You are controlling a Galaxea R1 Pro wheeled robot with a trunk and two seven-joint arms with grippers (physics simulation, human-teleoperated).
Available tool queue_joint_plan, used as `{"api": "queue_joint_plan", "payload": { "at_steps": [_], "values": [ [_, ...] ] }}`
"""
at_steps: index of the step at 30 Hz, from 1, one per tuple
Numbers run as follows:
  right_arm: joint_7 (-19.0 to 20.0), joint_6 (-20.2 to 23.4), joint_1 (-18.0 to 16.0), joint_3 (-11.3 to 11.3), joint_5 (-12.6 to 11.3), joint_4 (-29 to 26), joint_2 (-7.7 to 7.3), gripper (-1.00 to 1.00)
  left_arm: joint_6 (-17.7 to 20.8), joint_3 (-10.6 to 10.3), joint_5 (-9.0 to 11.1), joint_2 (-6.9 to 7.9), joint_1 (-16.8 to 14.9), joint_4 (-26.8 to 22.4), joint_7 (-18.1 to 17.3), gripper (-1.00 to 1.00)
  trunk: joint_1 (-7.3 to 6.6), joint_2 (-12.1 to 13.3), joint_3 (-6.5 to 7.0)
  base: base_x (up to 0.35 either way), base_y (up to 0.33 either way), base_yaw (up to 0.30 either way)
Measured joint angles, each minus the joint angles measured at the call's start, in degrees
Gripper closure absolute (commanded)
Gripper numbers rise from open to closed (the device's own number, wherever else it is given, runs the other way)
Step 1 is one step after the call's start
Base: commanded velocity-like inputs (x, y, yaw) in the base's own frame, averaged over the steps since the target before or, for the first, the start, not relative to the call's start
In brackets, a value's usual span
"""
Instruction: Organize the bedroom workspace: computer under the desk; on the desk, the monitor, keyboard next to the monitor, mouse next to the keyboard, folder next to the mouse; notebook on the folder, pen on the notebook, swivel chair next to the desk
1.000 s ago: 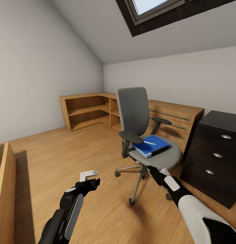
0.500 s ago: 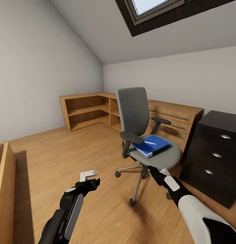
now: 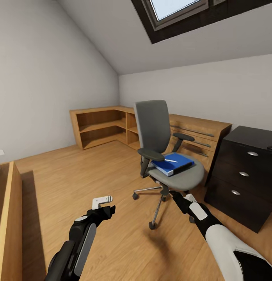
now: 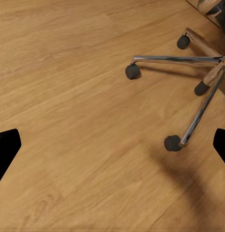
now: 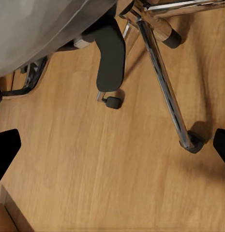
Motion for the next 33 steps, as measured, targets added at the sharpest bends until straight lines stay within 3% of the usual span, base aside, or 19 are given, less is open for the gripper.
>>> {"api": "queue_joint_plan", "payload": {
  "at_steps": [6, 25, 33],
  "values": [
    [-0.03, 0.01, 0.01, -0.04, -0.01, -0.01, -0.04, -1.0, 0.01, -0.02, -0.01, 0.0, 0.0, 0.06, 0.0, -1.0, 0.0, 0.0, 0.05, -0.005, 0.0, -0.078],
    [-0.02, 0.01, 0.01, -0.05, -0.07, -0.01, -0.06, -1.0, 0.0, -0.01, -0.01, 0.0, 0.0, 0.05, 0.0, -1.0, 0.0, 0.0, 0.82, 0.002, 0.0, -0.223],
    [-0.04, 0.0, 0.0, -0.05, -0.05, 0.0, -0.03, -1.0, 0.0, 0.01, 0.0, 0.0, 0.0, 0.07, 0.0, -1.0, -0.03, 0.0, 1.04, 0.203, -0.039, -0.106]
  ]
}}
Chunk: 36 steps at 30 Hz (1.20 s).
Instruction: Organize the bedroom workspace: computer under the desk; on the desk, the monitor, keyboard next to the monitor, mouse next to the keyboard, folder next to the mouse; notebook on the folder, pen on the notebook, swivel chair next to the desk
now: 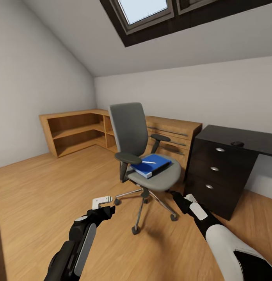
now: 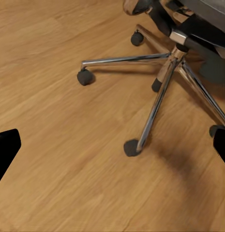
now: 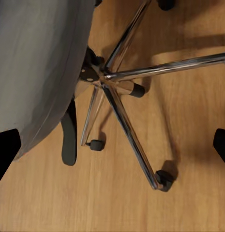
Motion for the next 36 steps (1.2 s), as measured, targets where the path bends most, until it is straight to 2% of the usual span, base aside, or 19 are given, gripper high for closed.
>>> {"api": "queue_joint_plan", "payload": {
  "at_steps": [7, 27, 36],
  "values": [
    [-0.01, 0.0, 0.0, 0.0, 0.0, 0.0, 0.01, -1.0, 0.0, 0.01, 0.0, 0.0, 0.0, 0.01, -0.08, -1.0, 0.01, 0.0, 0.02, 0.234, -0.057, -0.008],
    [0.02, 0.0, 0.0, 0.09, 0.0, -0.03, 0.01, -1.0, 0.01, -0.02, 0.0, 0.0, 0.0, 0.0, -0.17, -1.0, 0.02, 0.0, 0.02, 0.06, -0.004, 0.026],
    [0.05, 0.01, -0.05, 0.03, -0.65, -0.2, 0.01, -1.0, 0.0, -0.03, 0.0, 0.0, 0.0, 0.01, -0.09, -1.0, -0.01, -0.01, 0.03, 0.256, -0.041, 0.0]
  ]
}}
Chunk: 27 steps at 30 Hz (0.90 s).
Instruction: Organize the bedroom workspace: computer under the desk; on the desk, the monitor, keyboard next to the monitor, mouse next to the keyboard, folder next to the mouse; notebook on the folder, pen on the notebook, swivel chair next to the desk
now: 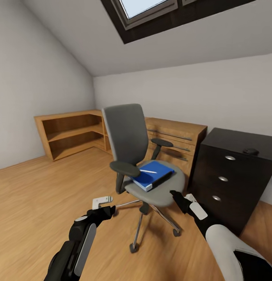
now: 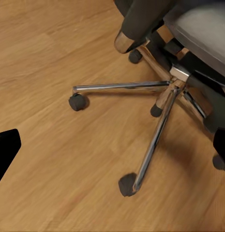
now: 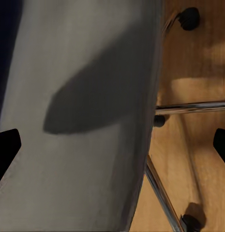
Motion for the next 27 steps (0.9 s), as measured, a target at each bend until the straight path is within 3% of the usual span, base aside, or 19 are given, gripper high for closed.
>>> {"api": "queue_joint_plan", "payload": {
  "at_steps": [11, 24, 27],
  "values": [
    [0.01, 0.0, 0.01, -0.02, -0.04, -0.47, 0.0, -1.0, 0.0, 0.0, 0.0, 0.0, 0.0, 0.0, -0.16, -1.0, 0.02, 0.0, 0.0, 0.213, -0.004, 0.001],
    [-0.03, -0.01, 0.01, -0.21, 0.4, -0.6, 0.01, -1.0, 0.07, 0.01, 0.01, -0.04, 0.0, -0.02, -0.17, -1.0, 0.03, 0.0, -0.01, 0.013, 0.0, 0.098],
    [0.06, -0.01, 0.01, -0.2, 0.32, -0.41, 0.04, -1.0, 0.09, 0.0, 0.01, -0.07, 0.0, 0.0, -0.17, -1.0, 0.06, 0.01, 0.0, -0.229, 0.0, 0.01]
  ]
}}
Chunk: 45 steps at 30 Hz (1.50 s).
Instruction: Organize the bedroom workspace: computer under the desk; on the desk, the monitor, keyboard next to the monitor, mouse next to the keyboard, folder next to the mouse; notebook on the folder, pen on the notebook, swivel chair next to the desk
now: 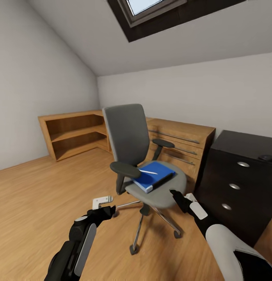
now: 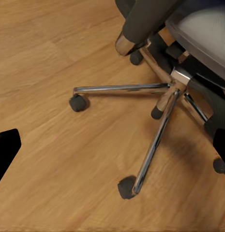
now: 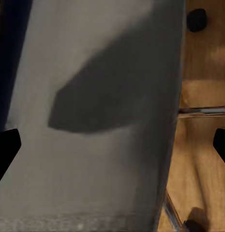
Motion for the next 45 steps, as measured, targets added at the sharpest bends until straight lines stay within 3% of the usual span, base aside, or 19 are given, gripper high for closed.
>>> {"api": "queue_joint_plan", "payload": {
  "at_steps": [19, 39, 45],
  "values": [
    [-0.06, 0.0, 0.04, 0.35, 0.35, 0.61, 0.11, -1.0, -0.01, 0.0, -0.01, -0.02, 0.0, 0.0, 0.0, -1.0, 0.0, 0.01, -0.01, -0.204, 0.0, 0.001],
    [-0.08, 0.08, 0.07, 0.74, 0.4, 1.13, 0.3, -1.0, -0.03, -0.05, 0.0, -0.04, 0.0, 0.0, 0.0, -1.0, -0.02, 0.01, -0.37, -0.009, 0.0, 0.1],
    [-0.12, 0.28, 0.05, 0.85, 0.47, 0.98, 1.41, -1.0, -0.08, -1.58, 0.04, -0.03, 0.0, 0.0, 0.13, -1.0, -0.02, 0.01, -0.37, 0.0, 0.0, 0.0]
  ]
}}
